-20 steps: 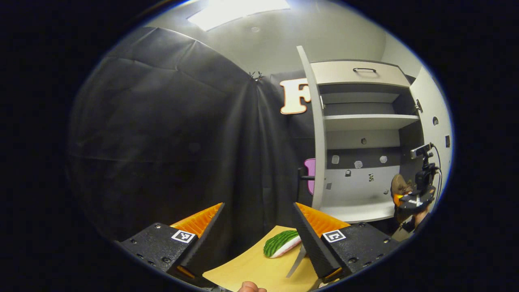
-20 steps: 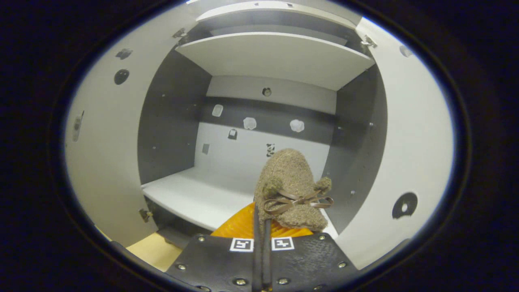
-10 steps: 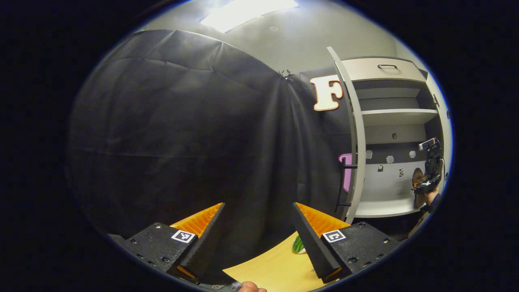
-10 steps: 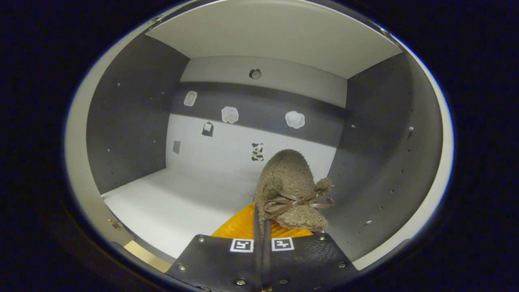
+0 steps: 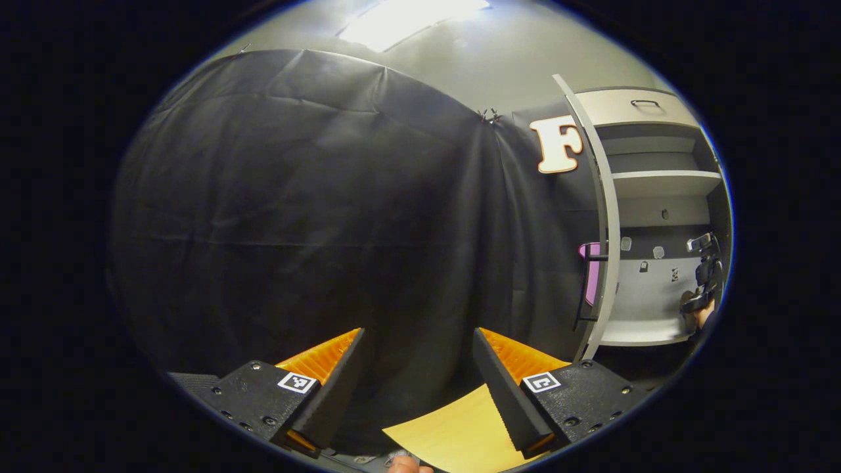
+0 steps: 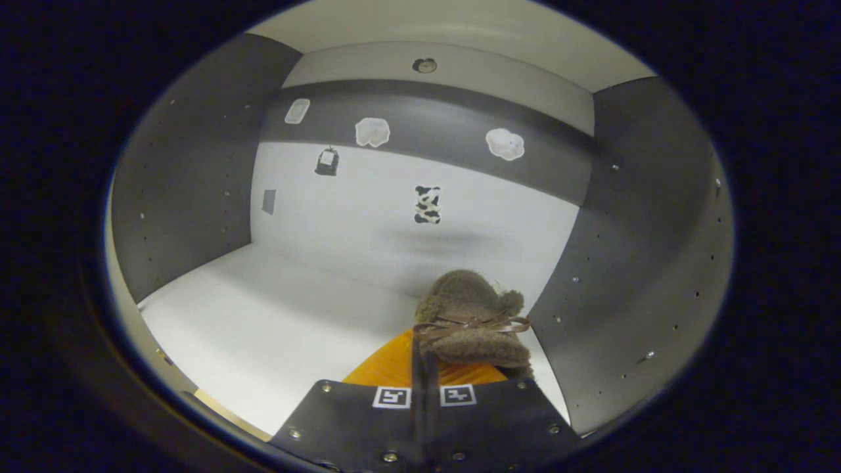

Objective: Grab one shoe with the right hand and put it into the shoe cabinet, grab the other shoe with the left hand and put it into the shoe cabinet; then close the right door with the right hand and the left door with the left hand.

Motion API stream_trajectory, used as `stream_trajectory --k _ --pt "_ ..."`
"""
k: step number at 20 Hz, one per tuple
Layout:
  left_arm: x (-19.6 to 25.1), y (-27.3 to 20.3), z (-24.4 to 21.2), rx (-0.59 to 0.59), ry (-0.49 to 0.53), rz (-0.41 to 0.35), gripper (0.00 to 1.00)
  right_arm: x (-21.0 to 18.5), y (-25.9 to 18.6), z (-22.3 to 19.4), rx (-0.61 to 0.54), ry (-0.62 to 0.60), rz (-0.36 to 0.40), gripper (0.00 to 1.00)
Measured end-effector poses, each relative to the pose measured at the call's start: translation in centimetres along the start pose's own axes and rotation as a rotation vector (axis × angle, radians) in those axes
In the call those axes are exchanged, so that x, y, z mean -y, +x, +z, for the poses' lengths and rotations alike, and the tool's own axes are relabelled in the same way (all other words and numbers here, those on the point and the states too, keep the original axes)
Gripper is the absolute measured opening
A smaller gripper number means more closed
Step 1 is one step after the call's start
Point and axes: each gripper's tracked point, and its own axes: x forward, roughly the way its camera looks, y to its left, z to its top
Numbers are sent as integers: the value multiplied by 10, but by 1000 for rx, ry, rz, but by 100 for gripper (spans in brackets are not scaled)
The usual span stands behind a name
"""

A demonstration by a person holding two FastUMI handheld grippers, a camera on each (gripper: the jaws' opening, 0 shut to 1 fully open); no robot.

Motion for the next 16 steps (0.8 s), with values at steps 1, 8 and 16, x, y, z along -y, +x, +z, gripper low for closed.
stream_trajectory --k 1,8,16 --pt "0 -2 0 2 1 0 99 0 1 -2 -10 -1 -7 5" --pt "19 -9 5 9 1 -52 98 -6 -14 -8 -68 40 34 43" --pt "64 -13 9 15 -5 -209 97 12 -75 24 15 29 36 47"
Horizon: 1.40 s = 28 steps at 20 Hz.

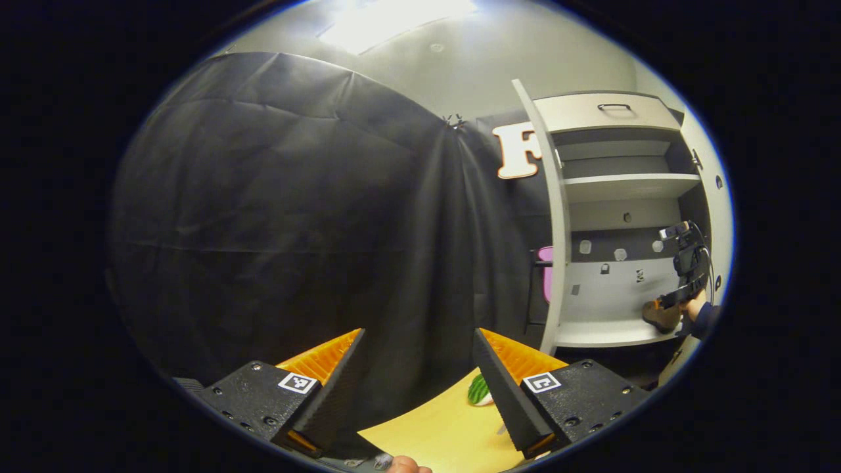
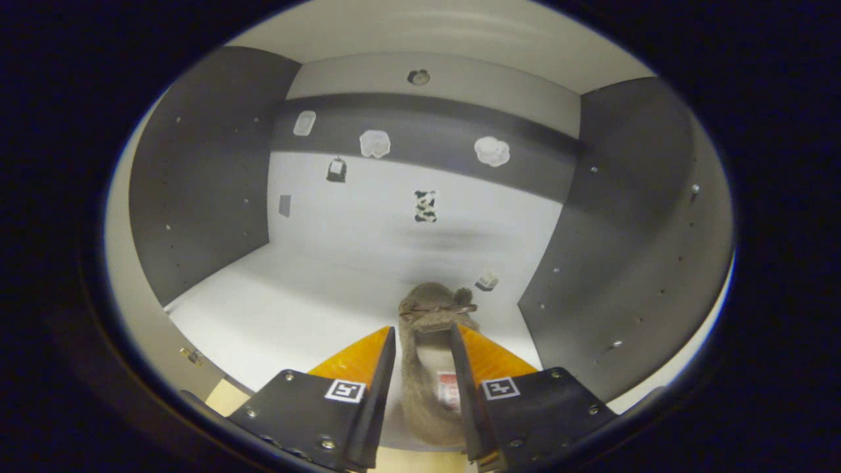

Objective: Grab one shoe with the right hand and put it into the shoe cabinet, grab the other shoe with the left hand and put it into the shoe cabinet; then close the right door with the right hand and the left door with the left hand.

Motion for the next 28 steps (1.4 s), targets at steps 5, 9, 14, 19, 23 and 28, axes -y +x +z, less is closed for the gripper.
stream_trajectory --k 5,9,14,19,23,28 --pt "46 -1 5 4 4 -164 97 7 -69 43 128 25 12 49" --pt "89 -3 8 4 6 -310 98 17 -136 79 252 47 13 66" --pt "148 -14 1 -16 -1 -499 98 34 -224 111 385 44 -1 66" --pt "194 -20 -19 -54 -7 -627 99 52 -307 138 486 52 -9 66" --pt "227 -23 -57 -132 18 -710 99 69 -359 145 533 109 -12 64" --pt "253 -21 -142 -298 116 -778 99 101 -393 143 542 124 -84 68"
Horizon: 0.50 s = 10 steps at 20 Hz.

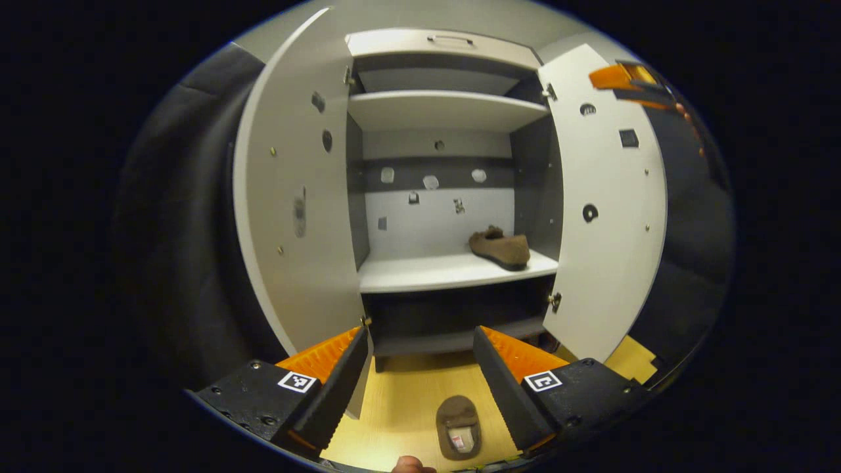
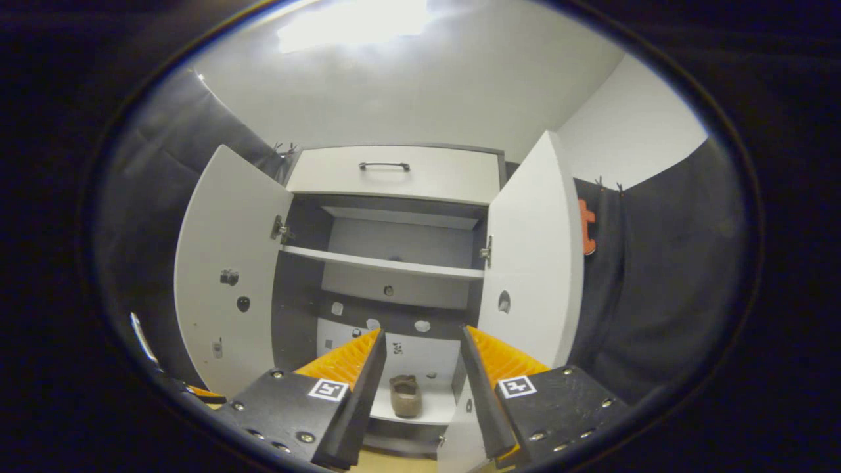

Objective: Grab one shoe with the right hand and put it into the shoe cabinet, grab the other shoe with the left hand and put it into the shoe cabinet; then close the right door with the right hand and the left door with the left hand.

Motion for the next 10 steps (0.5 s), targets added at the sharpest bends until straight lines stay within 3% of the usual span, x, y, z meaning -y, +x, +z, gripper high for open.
stream_trajectory --k 10 --pt "13 41 -205 -498 -54 -109 97 57 -35 30 38 -25 -135 75"
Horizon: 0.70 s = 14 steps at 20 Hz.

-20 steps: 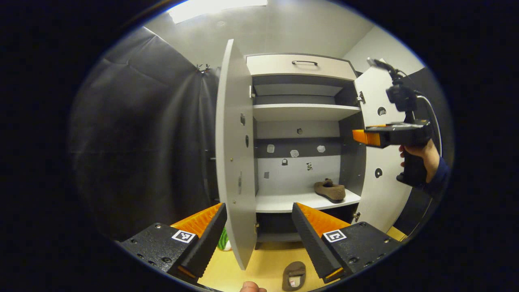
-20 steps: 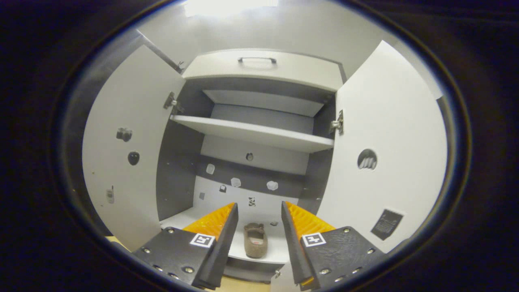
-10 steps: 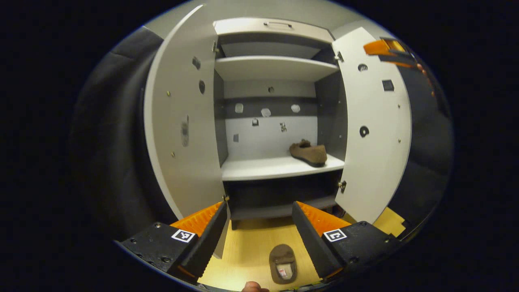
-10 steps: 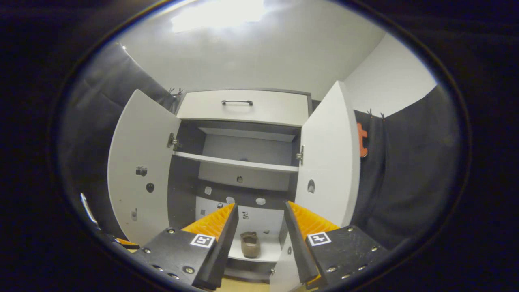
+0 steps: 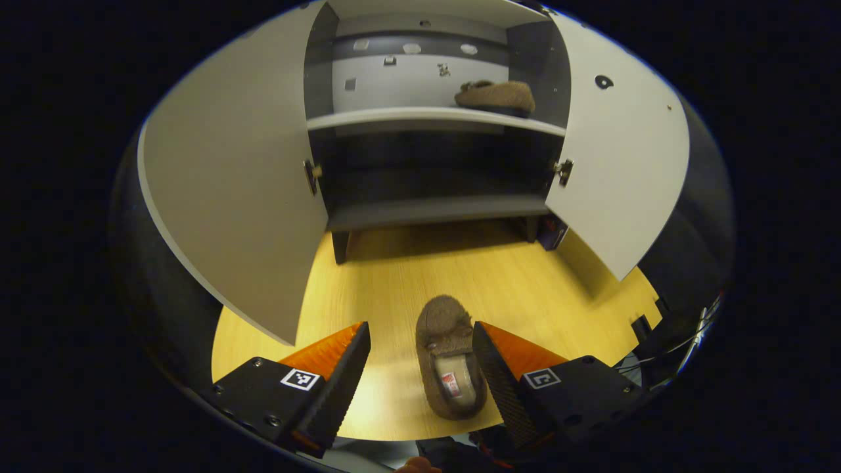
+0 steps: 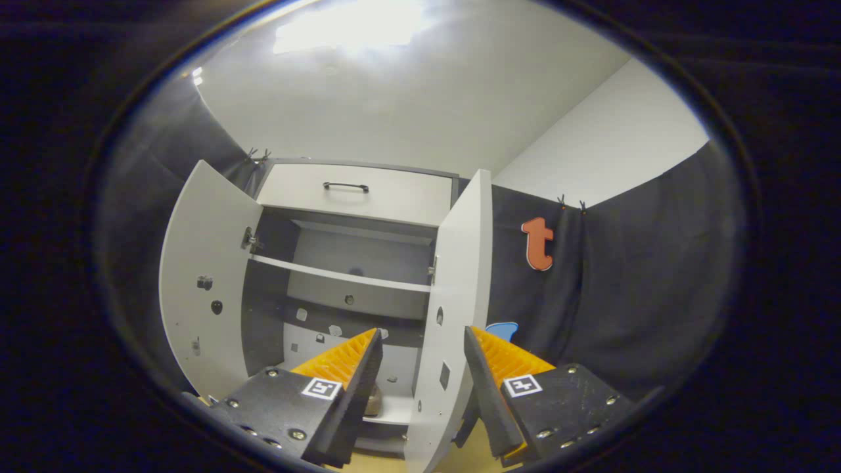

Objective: Grab one shoe with the right hand and put it into the shoe cabinet, grab the other shoe with the left hand and put it into the shoe cabinet; then close the right door with the right hand and the left door with the left hand.

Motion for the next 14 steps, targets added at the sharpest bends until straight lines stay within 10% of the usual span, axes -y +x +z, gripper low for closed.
stream_trajectory --k 14 --pt "-22 24 -8 -323 -148 -69 84 48 -26 -6 -45 -66 -136 73"
